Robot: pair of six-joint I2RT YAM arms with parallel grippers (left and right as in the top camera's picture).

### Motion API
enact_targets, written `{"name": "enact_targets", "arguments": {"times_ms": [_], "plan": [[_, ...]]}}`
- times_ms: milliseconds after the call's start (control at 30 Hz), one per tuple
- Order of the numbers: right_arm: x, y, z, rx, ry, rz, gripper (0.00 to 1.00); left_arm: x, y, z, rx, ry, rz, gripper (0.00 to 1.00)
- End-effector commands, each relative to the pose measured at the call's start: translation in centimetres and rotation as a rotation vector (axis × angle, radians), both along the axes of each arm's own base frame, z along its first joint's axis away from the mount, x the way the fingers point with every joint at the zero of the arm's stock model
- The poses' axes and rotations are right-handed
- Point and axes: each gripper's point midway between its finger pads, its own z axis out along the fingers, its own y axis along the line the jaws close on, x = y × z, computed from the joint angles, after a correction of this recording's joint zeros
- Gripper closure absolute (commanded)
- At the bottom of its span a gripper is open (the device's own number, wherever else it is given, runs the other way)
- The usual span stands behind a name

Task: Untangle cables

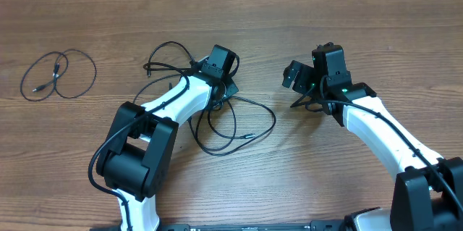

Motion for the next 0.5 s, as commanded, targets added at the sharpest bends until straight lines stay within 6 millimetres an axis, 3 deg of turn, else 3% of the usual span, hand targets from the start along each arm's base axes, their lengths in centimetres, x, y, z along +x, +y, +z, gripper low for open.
{"name": "enact_targets", "arguments": {"times_ms": [0,233,467], "plan": [[0.2,0.0,0.2,-0.004,-0.01,-0.005,0.0,-3.1,1.1,-3.3,0.036,0.145,0.0,0.96],[0.2,0.0,0.2,-0.004,-0.01,-0.005,0.0,-3.3,2.2,3.6,0.005,0.078,0.066,0.96],[0.2,0.0,0.2,-0.004,-0.009,-0.005,0.0,-2.6,2.1,11.9,-0.064,-0.126,0.025,0.96]]}}
